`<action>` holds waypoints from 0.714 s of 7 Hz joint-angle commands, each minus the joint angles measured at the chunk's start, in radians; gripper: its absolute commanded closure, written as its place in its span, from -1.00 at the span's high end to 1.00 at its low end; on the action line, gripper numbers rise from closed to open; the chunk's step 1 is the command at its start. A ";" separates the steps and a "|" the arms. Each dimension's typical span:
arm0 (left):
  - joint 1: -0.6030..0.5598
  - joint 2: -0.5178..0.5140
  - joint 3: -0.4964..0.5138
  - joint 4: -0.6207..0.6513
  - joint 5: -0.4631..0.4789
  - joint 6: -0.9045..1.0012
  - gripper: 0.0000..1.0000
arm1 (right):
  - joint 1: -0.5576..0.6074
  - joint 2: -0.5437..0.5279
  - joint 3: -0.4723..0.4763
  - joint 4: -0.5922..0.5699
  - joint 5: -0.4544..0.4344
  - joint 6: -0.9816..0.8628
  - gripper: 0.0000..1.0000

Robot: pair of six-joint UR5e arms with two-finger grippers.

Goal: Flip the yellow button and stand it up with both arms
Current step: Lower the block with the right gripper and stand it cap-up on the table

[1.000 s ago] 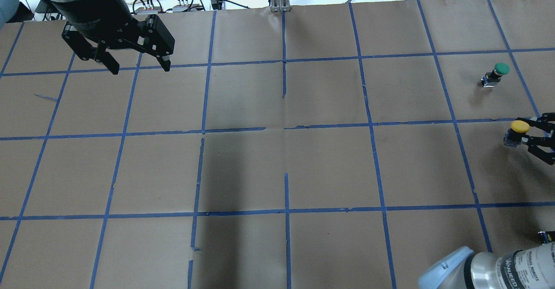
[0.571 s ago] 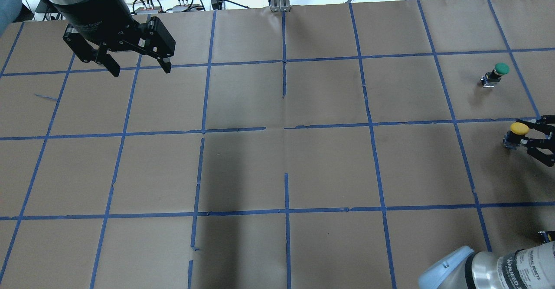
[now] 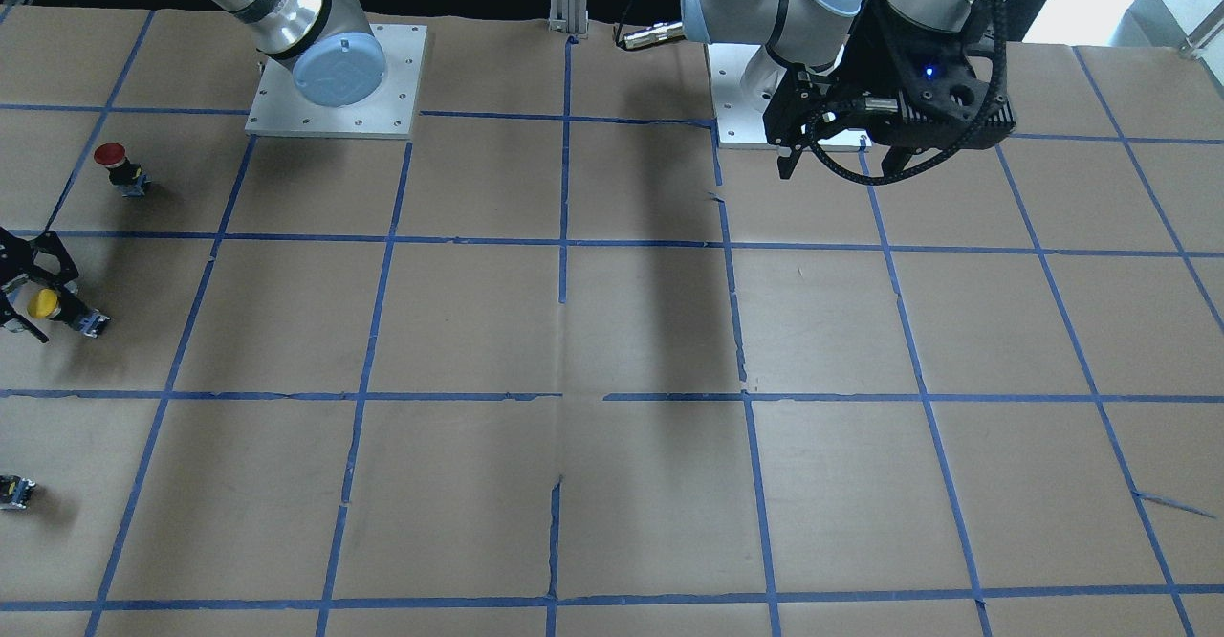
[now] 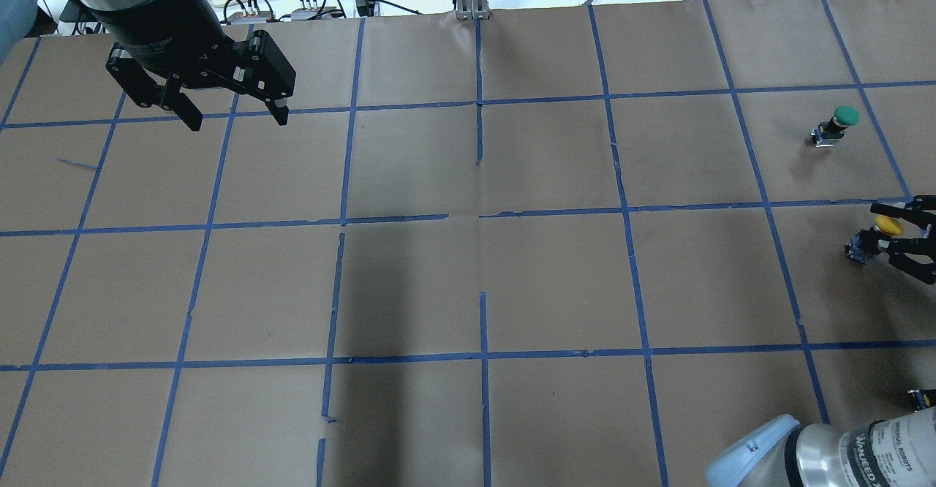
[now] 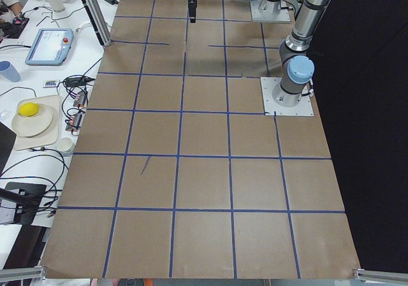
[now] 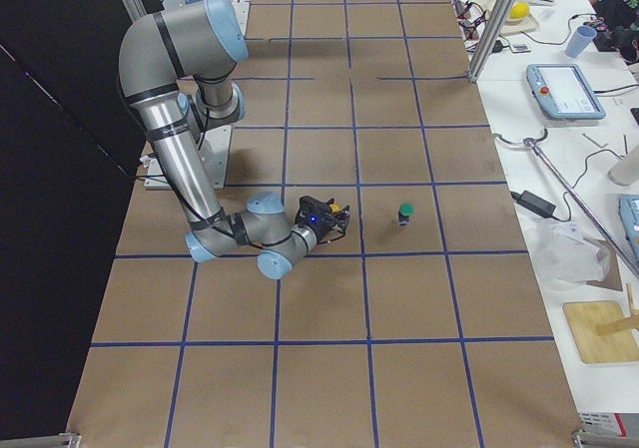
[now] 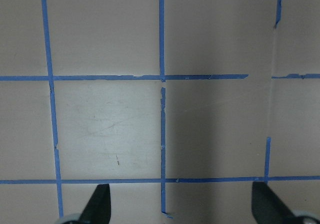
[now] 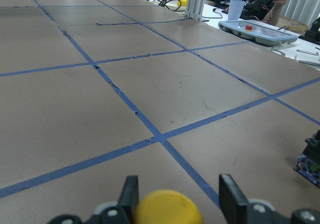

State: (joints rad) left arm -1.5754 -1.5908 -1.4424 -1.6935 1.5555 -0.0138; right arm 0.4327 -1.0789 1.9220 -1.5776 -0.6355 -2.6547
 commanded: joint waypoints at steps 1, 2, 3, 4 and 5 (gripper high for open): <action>0.000 0.000 0.000 0.000 0.000 0.000 0.99 | 0.000 -0.003 0.000 0.022 -0.003 0.033 0.98; 0.000 0.000 0.000 0.000 0.000 0.000 0.99 | 0.001 -0.009 -0.001 0.022 -0.009 0.063 0.99; 0.000 0.000 0.000 0.000 0.000 0.000 0.99 | 0.006 -0.035 -0.008 0.022 -0.010 0.147 0.98; 0.000 0.000 0.000 0.000 0.000 0.000 0.99 | 0.014 -0.099 -0.014 0.024 -0.010 0.224 0.98; 0.000 0.000 0.000 0.000 0.000 0.000 0.99 | 0.020 -0.189 -0.014 0.024 -0.010 0.324 0.98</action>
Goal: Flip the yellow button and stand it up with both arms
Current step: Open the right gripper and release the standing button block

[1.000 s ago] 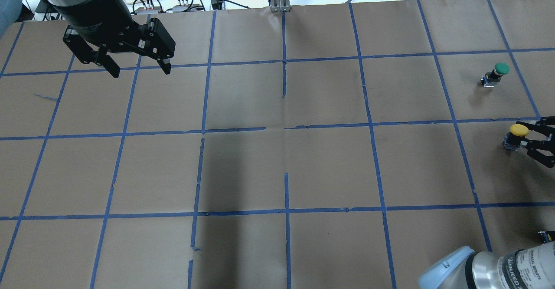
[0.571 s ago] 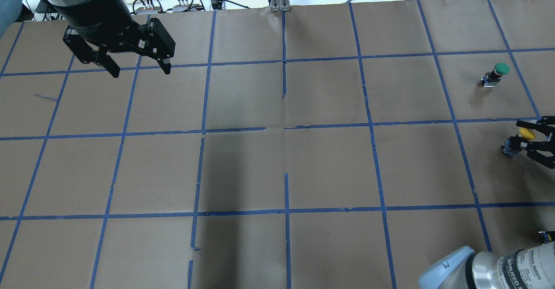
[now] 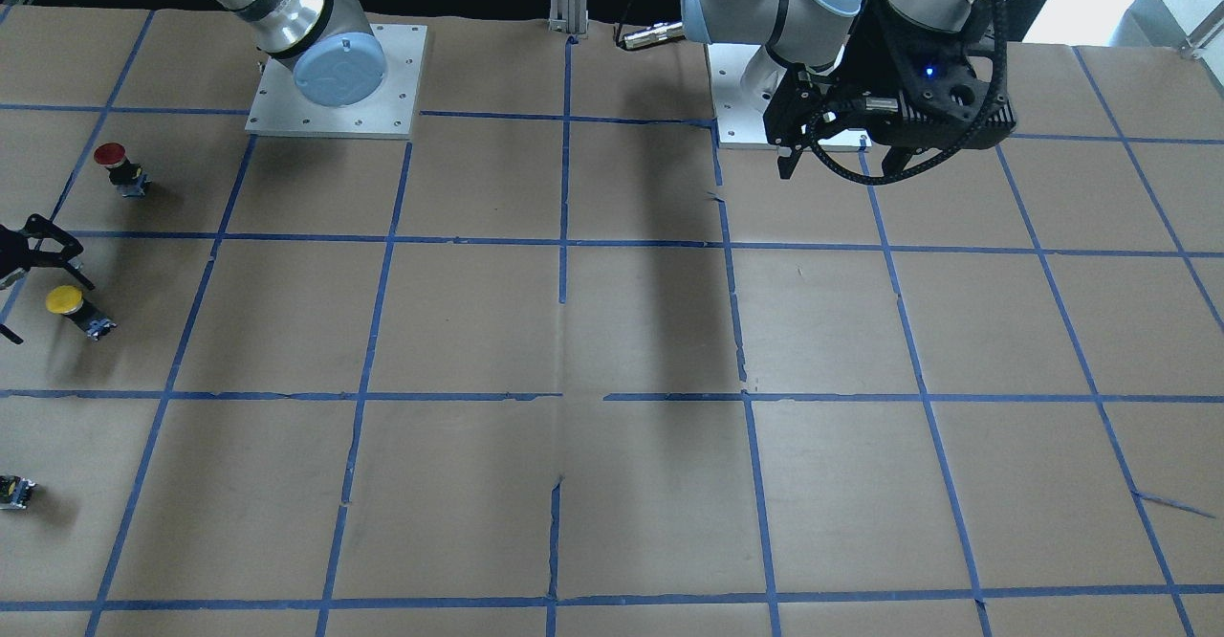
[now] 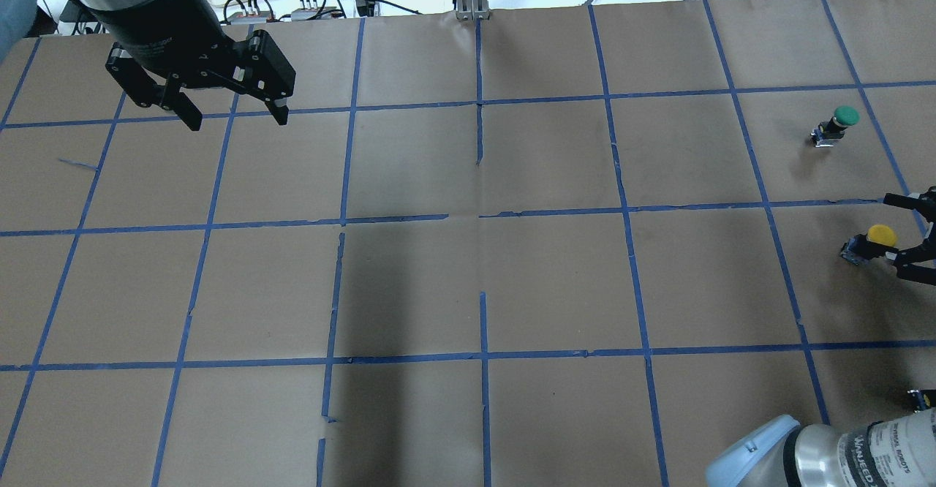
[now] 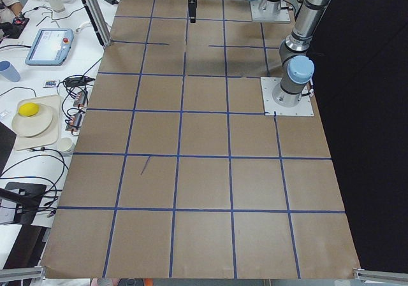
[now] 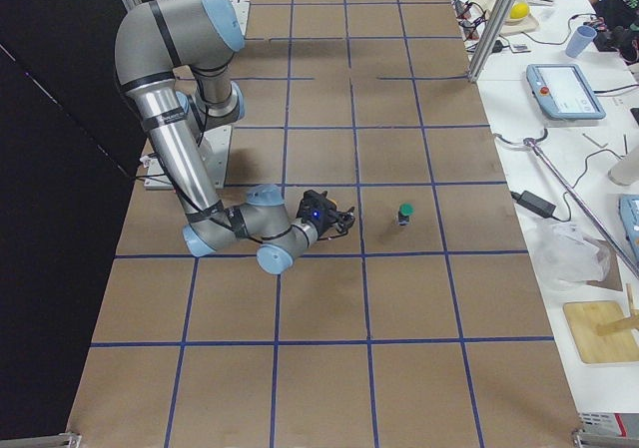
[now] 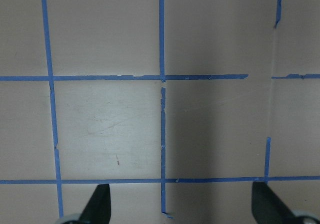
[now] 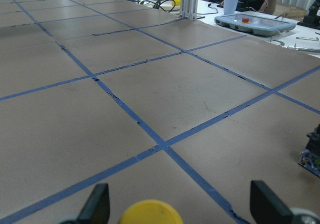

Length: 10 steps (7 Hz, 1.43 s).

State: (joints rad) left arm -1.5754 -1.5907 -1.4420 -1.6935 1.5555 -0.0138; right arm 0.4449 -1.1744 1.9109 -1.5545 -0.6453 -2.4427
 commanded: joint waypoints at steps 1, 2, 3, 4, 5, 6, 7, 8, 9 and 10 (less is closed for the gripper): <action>0.000 0.000 0.000 0.000 0.000 0.000 0.99 | 0.040 -0.193 -0.004 -0.004 0.000 0.270 0.98; 0.000 0.000 0.000 0.000 0.000 0.000 0.99 | 0.084 -0.300 -0.006 -0.022 -0.008 0.570 0.98; 0.000 0.000 0.000 0.000 0.000 0.000 0.99 | 0.168 -0.382 -0.016 -0.126 -0.076 0.849 0.98; 0.000 0.000 0.000 0.000 0.000 0.000 0.99 | 0.263 -0.396 -0.054 -0.259 -0.187 1.207 0.98; 0.000 0.000 0.000 0.000 0.000 0.000 0.99 | 0.399 -0.395 -0.105 -0.284 -0.283 1.495 0.98; 0.000 0.000 0.000 0.000 0.000 0.000 0.99 | 0.529 -0.383 -0.145 -0.291 -0.400 1.770 0.98; 0.000 0.000 0.000 0.000 0.000 0.000 0.99 | 0.666 -0.363 -0.173 -0.298 -0.451 1.939 0.98; 0.000 0.000 0.000 0.000 0.000 0.000 0.99 | 0.774 -0.328 -0.203 -0.315 -0.594 2.072 0.98; 0.000 0.000 0.000 0.000 0.000 0.000 0.99 | 0.873 -0.292 -0.252 -0.305 -0.705 2.228 0.98; 0.000 0.000 0.000 0.000 0.000 0.000 0.99 | 0.976 -0.265 -0.292 -0.286 -0.768 2.412 0.99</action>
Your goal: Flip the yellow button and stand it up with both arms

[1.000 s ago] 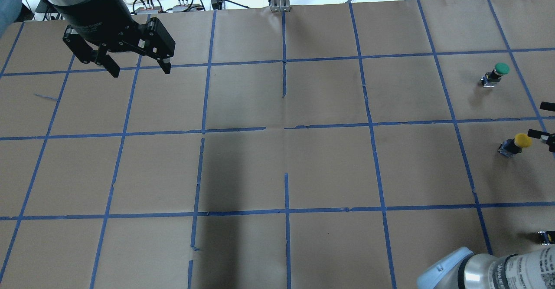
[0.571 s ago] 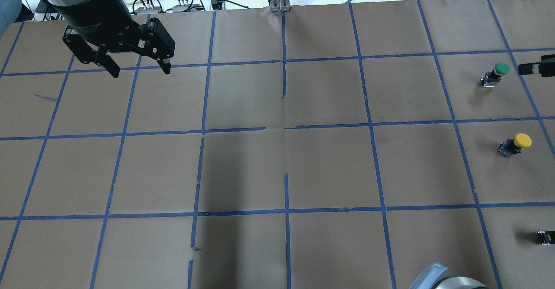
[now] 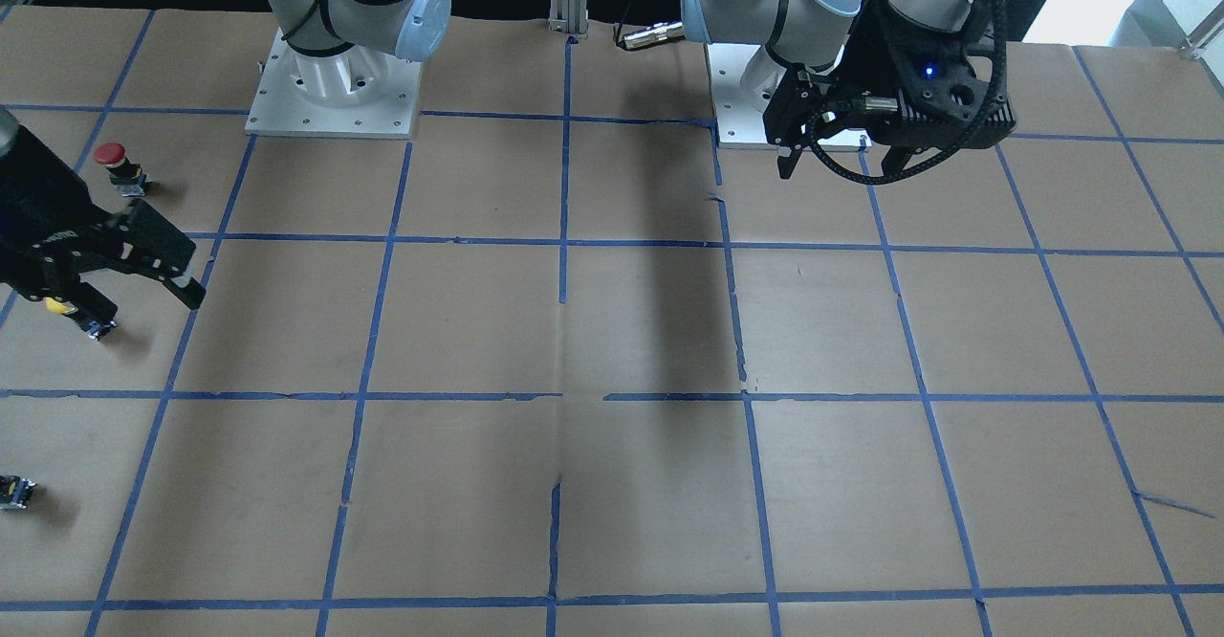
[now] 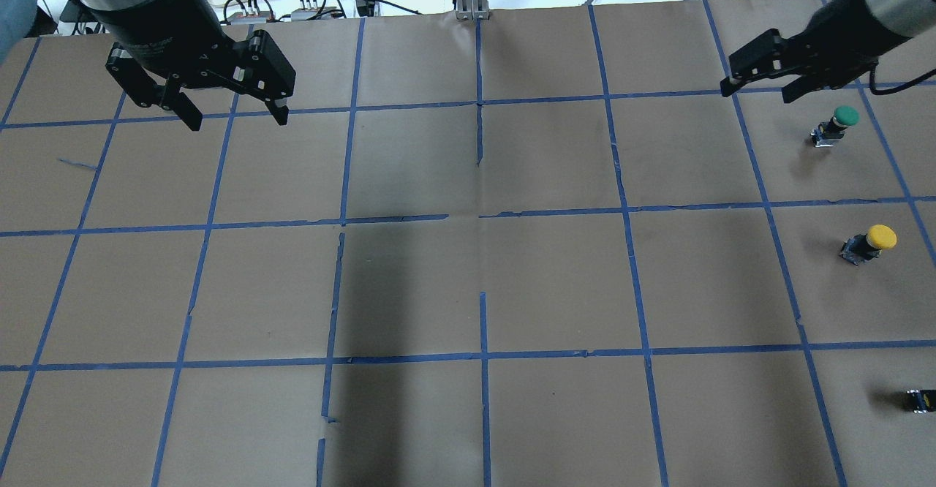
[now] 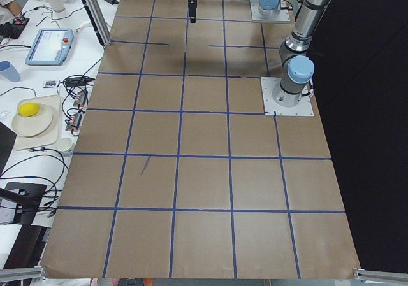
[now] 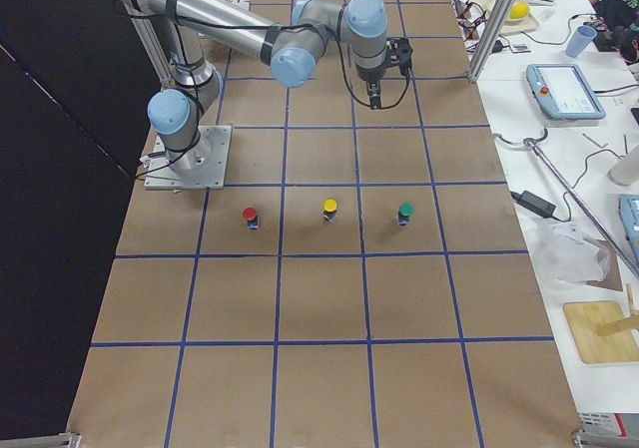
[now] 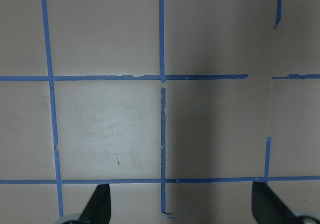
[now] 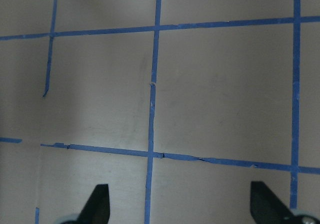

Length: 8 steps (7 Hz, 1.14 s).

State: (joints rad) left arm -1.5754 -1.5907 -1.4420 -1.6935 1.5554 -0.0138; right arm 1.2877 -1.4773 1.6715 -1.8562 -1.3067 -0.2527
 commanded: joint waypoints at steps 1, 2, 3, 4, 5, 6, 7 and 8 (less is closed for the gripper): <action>0.000 0.000 0.000 0.000 0.000 0.000 0.99 | 0.242 0.048 -0.070 0.141 -0.135 0.391 0.99; 0.000 0.000 0.000 0.000 0.000 0.000 0.99 | 0.301 0.039 -0.079 0.191 -0.176 0.439 0.99; 0.000 0.000 0.000 0.000 0.000 0.000 0.99 | 0.312 0.004 -0.087 0.253 -0.190 0.446 0.99; 0.000 0.000 0.000 0.000 0.000 0.000 0.99 | 0.311 -0.061 -0.088 0.337 -0.215 0.446 0.99; 0.000 0.000 0.000 0.000 0.000 0.000 0.99 | 0.297 -0.105 -0.081 0.344 -0.264 0.443 0.99; 0.000 0.000 0.000 0.000 0.000 0.000 0.99 | 0.298 -0.124 -0.058 0.348 -0.278 0.443 0.99; 0.000 0.000 0.000 0.000 0.000 0.000 0.99 | 0.283 -0.124 -0.035 0.318 -0.276 0.434 0.99; 0.000 0.000 0.000 0.000 0.000 0.000 0.99 | 0.263 -0.126 -0.032 0.309 -0.273 0.429 0.99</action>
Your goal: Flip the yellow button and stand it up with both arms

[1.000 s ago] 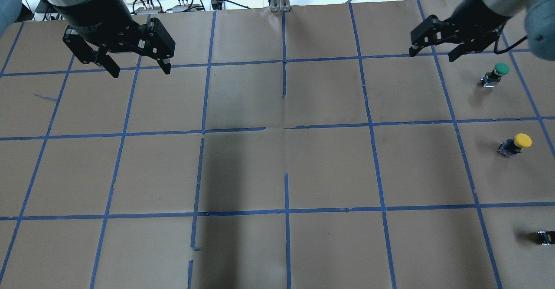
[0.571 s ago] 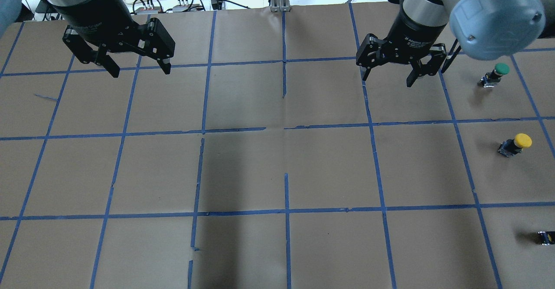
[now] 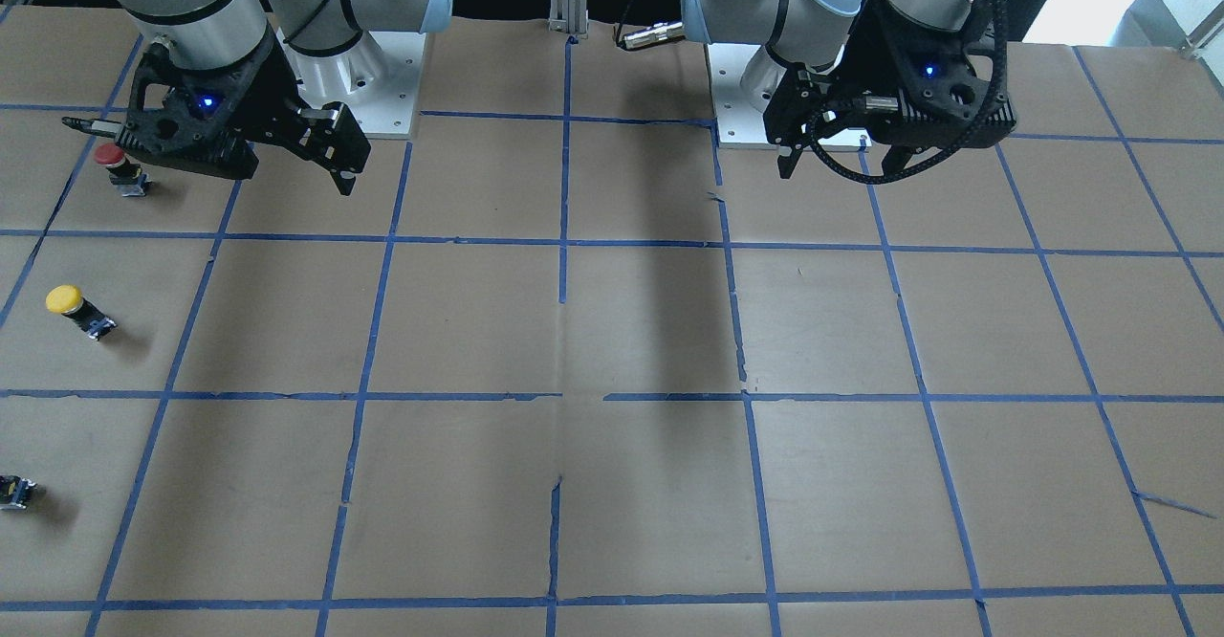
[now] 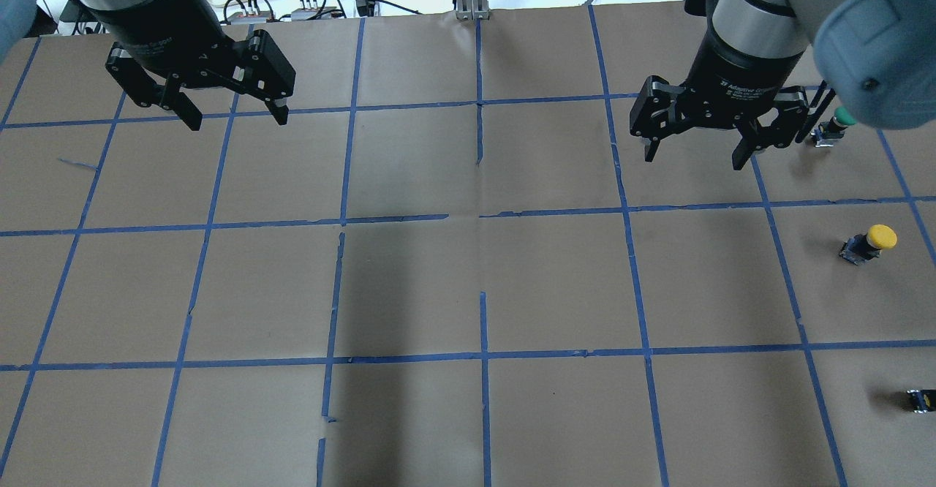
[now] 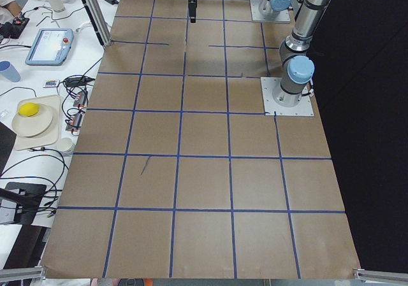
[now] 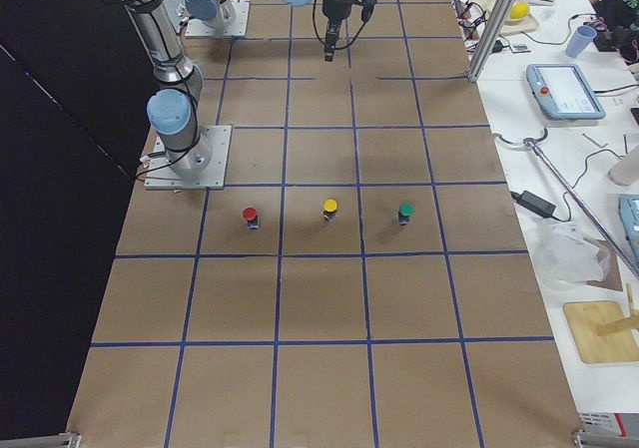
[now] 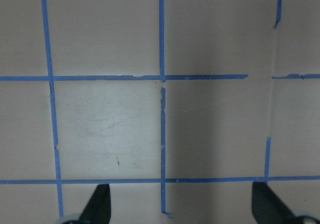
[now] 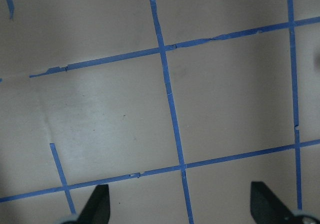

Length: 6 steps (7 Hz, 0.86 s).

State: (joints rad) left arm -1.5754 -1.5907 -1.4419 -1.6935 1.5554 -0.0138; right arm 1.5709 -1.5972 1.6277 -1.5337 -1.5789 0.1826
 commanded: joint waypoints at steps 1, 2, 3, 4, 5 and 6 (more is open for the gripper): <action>0.000 0.000 0.000 0.000 0.000 0.000 0.99 | -0.029 -0.006 0.018 -0.011 -0.006 -0.009 0.99; 0.000 0.000 0.000 0.000 0.000 0.000 0.99 | -0.034 -0.006 0.015 -0.006 -0.010 -0.008 0.99; 0.000 0.000 0.000 0.000 0.000 0.000 0.99 | -0.034 -0.007 0.014 -0.002 -0.010 -0.008 0.99; 0.000 0.000 0.000 0.000 0.000 0.000 0.99 | -0.034 -0.007 0.009 -0.008 -0.007 -0.008 0.99; -0.002 0.000 0.000 0.000 0.000 0.000 0.99 | -0.034 -0.007 0.011 -0.011 -0.007 -0.008 0.99; 0.000 0.000 0.000 0.000 0.000 0.000 0.99 | -0.034 -0.007 0.012 -0.011 -0.007 -0.008 0.99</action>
State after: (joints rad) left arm -1.5760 -1.5907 -1.4419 -1.6935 1.5555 -0.0138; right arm 1.5372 -1.6044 1.6388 -1.5433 -1.5864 0.1749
